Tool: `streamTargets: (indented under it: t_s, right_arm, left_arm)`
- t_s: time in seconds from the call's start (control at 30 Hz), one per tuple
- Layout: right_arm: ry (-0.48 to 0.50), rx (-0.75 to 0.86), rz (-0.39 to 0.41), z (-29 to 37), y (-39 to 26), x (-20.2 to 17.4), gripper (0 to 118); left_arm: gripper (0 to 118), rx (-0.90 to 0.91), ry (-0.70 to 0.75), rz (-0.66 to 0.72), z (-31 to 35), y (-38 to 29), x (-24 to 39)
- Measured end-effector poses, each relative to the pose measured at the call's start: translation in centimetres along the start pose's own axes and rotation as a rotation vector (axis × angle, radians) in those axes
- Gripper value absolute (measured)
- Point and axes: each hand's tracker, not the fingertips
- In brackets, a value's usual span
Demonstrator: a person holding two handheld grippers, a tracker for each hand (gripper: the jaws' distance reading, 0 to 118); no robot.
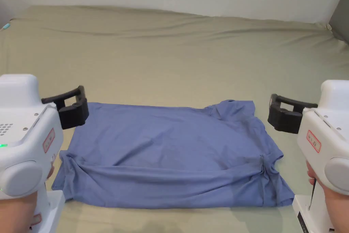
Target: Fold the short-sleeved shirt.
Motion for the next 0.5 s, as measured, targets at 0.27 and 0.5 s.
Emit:
streamTargets:
  t_s: [0.27,0.5]
  right_arm:
    - [0.095,0.088,0.151,4.8,2.3,-6.0,49]
    - [0.128,0.076,0.188,5.4,1.2,-8.1,0]
  left_arm:
    - [38,0.053,-0.038,-0.126,3.7,2.0,3.9]
    - [0,0.027,-0.086,-0.179,4.0,1.4,5.5]
